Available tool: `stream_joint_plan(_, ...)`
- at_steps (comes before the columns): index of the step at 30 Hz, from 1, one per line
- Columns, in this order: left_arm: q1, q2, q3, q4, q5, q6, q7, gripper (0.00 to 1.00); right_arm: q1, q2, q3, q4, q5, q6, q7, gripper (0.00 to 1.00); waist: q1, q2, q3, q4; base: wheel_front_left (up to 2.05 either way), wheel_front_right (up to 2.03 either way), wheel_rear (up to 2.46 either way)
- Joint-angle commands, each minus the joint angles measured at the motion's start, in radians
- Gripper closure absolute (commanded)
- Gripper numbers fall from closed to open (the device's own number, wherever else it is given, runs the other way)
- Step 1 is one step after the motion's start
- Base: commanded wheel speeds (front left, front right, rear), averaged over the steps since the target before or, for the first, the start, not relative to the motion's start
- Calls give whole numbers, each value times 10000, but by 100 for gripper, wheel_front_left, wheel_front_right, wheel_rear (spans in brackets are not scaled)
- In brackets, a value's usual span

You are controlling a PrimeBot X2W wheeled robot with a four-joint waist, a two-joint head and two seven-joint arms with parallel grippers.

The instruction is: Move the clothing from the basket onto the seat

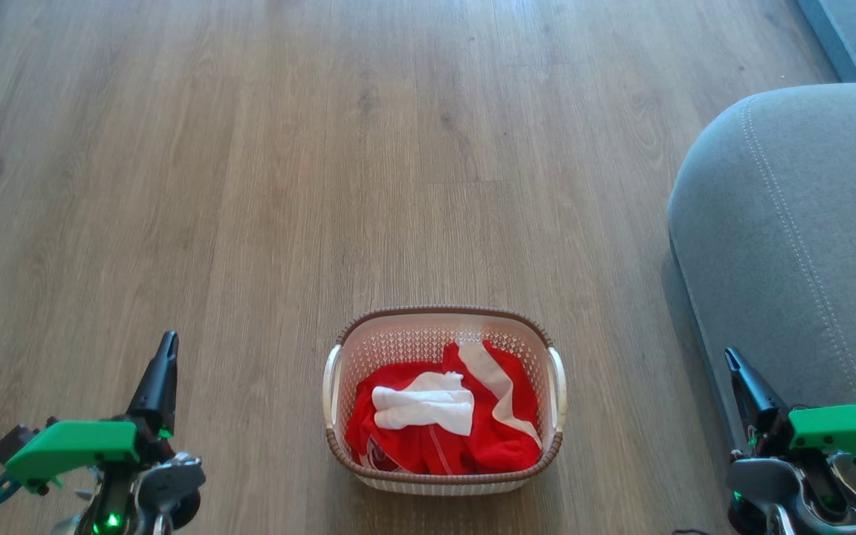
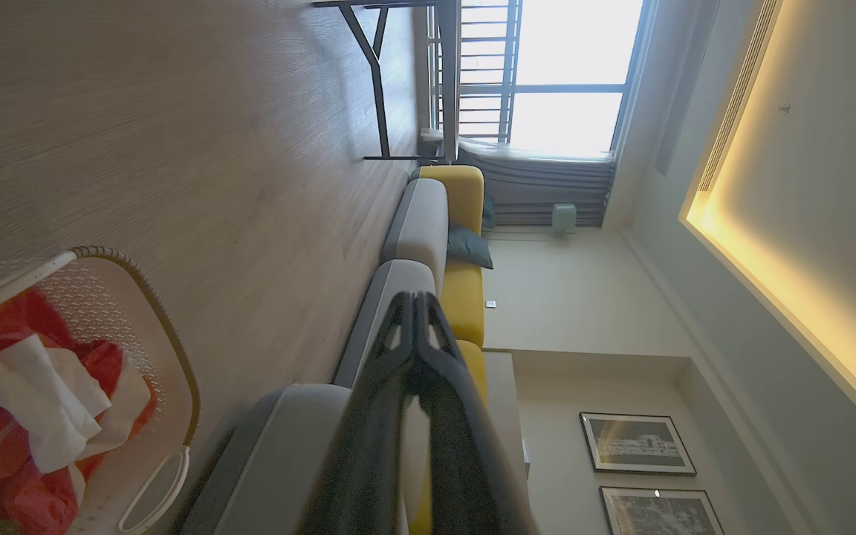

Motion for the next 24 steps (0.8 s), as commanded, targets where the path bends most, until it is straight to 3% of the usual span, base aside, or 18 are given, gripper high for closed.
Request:
stream_joint_plan(1, -558, 52, 356, -340, -45, -67, 37, 100, -522, -64, 176, -403, 62, 71, 72, 100, 0, 0, 0, 0, 0, 0, 0)
stream_joint_plan(24, -558, 52, 356, -340, -45, -67, 37, 100, -522, -64, 177, -403, 62, 71, 72, 100, 0, 0, 0, 0, 0, 0, 0)
